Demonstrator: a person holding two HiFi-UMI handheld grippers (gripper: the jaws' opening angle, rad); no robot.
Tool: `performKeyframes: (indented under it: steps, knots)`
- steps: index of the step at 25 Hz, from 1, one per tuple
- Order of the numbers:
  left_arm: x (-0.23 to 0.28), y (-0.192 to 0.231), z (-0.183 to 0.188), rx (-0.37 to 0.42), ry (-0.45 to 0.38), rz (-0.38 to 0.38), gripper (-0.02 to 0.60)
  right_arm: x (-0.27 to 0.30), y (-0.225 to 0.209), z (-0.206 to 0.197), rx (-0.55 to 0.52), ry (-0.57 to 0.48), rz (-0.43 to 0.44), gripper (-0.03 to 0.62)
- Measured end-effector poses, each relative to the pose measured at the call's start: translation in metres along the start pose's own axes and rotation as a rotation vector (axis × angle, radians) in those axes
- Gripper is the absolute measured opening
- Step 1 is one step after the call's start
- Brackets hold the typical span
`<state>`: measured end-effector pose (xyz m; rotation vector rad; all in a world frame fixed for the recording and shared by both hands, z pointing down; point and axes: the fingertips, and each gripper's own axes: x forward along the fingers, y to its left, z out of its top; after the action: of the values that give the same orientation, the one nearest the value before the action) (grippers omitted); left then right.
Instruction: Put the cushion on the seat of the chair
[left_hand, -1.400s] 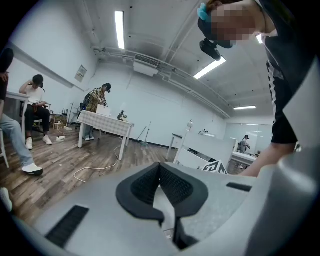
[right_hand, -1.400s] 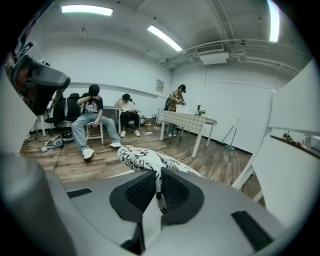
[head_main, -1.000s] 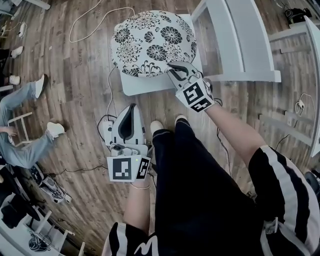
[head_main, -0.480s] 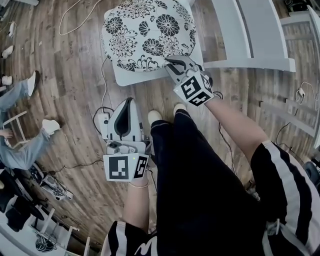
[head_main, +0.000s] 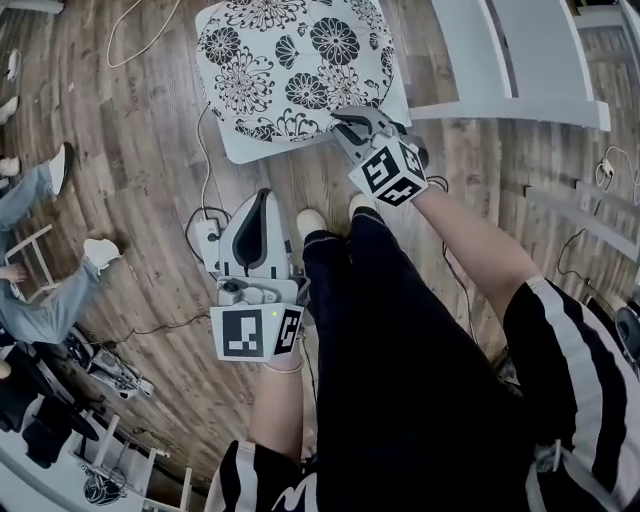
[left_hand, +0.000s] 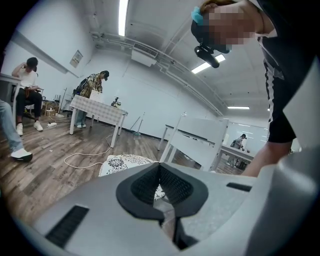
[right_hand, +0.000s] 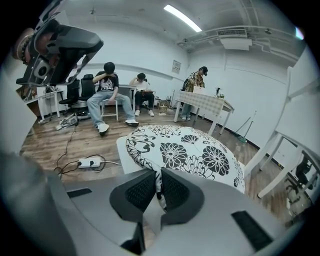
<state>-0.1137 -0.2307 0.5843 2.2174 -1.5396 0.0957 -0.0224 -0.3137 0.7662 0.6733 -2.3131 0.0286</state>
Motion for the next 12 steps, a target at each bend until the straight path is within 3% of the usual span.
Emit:
performKeyframes:
  steps: [12]
  knots:
    - [0.019, 0.005, 0.004, -0.020, 0.029, -0.021, 0.003, 0.018, 0.007, -0.016, -0.017, 0.079, 0.047, 0.031]
